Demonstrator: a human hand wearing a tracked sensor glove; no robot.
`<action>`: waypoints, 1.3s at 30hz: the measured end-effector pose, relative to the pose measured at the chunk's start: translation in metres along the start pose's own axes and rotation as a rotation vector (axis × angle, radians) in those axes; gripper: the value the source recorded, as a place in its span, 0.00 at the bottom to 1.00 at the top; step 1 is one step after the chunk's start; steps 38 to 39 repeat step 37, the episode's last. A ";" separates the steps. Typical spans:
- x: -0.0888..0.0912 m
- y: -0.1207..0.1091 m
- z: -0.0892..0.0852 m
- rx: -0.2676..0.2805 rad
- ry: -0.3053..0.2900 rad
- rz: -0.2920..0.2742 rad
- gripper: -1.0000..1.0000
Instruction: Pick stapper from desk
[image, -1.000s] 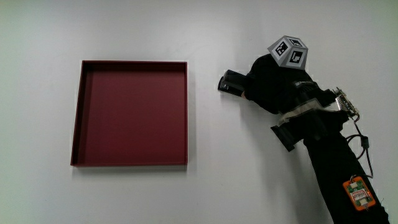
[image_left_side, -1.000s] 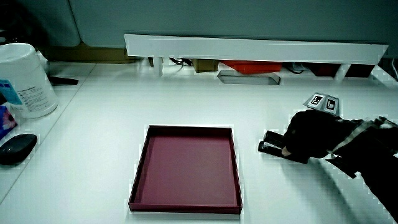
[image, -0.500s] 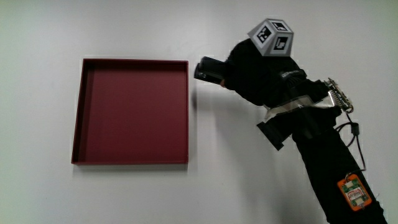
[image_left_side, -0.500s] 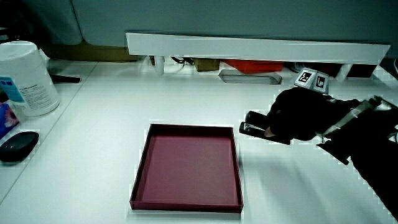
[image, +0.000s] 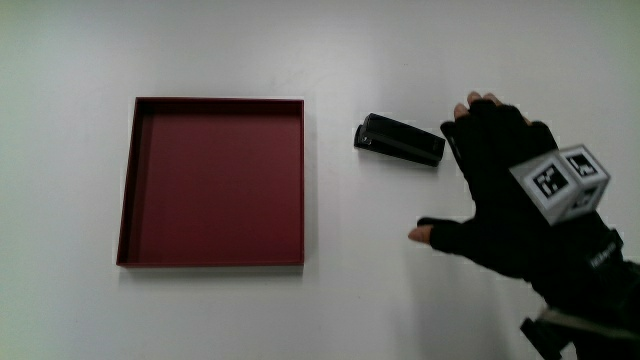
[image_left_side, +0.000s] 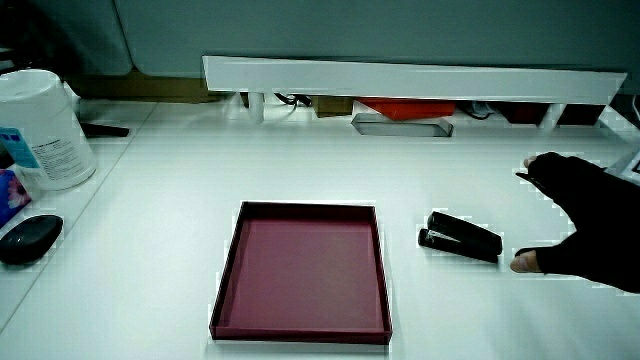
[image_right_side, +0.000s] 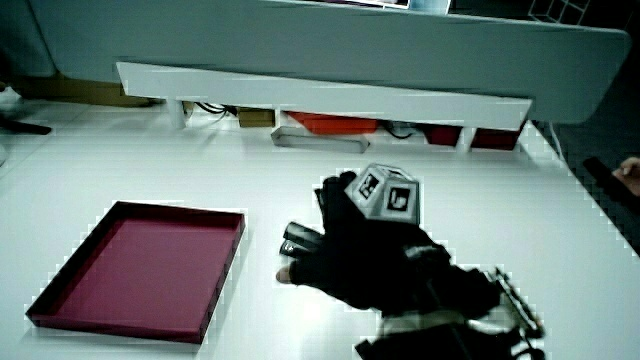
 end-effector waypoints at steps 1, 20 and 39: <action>-0.001 0.000 0.000 0.002 0.000 0.007 0.71; -0.014 -0.005 0.008 0.104 -0.027 0.054 1.00; -0.113 -0.037 0.037 0.162 -0.021 0.299 1.00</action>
